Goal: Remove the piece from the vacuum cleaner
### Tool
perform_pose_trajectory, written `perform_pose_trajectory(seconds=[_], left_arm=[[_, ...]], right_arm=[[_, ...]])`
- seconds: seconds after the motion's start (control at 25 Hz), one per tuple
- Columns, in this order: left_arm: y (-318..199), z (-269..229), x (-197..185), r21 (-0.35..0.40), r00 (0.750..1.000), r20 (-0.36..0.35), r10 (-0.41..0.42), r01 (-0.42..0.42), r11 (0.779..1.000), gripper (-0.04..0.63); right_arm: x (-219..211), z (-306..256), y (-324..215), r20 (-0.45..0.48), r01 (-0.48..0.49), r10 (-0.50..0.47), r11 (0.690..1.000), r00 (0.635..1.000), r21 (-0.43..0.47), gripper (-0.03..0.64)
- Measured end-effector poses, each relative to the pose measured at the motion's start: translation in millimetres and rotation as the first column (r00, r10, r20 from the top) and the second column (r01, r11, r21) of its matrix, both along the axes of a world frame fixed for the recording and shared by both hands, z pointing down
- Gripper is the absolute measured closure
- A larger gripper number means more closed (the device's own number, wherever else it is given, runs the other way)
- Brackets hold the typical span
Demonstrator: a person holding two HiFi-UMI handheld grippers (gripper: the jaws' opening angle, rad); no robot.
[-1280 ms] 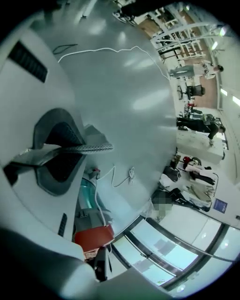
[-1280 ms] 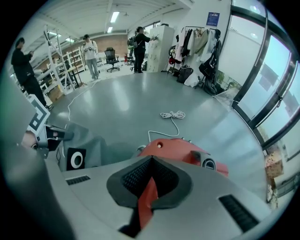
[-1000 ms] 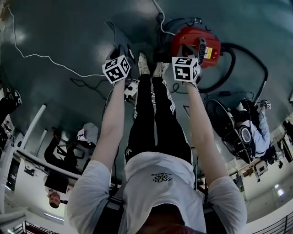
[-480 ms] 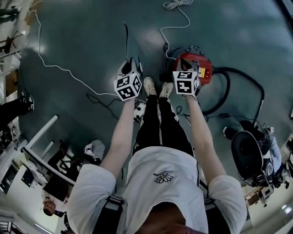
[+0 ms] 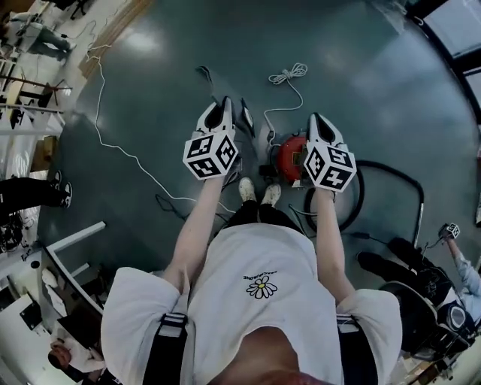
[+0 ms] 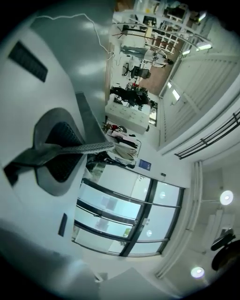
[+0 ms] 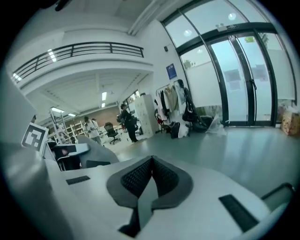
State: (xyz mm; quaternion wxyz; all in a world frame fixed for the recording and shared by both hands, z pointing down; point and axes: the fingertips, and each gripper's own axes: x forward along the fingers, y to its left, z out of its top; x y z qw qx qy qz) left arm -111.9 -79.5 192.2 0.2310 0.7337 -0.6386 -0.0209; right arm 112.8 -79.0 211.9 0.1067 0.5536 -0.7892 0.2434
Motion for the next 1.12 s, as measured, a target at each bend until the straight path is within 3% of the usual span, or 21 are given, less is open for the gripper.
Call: perform_pose_trajectory(seconds=[0.2, 0.4, 0.68, 1.12], left_arm=[[15.4, -85.1, 19.3, 0.130, 0.998, -0.041, 0.036, -0.030, 0.991, 0.580], [37.5, -136.1, 29.6, 0.236, 0.998, -0.033, 0.057, -0.048, 0.971, 0.580], [44.3, -159.6, 29.5, 0.292, 0.999, -0.010, 0.043, -0.038, 0.956, 0.580], [54.4, -171.1, 27.1, 0.315, 0.999, 0.007, 0.037, -0.038, 0.948, 0.580]], right_arm=[[12.4, -85.1, 19.8, 0.107, -0.029, 0.012, 0.987, 0.994, 0.157, 0.606], [21.1, -124.6, 43.5, 0.030, -0.019, 0.011, 0.958, 0.999, 0.287, 0.606], [23.6, -137.9, 43.8, 0.036, -0.016, 0.004, 0.946, 0.999, 0.325, 0.606], [13.8, -150.3, 48.1, 0.036, 0.006, -0.019, 0.939, 0.999, 0.345, 0.606]])
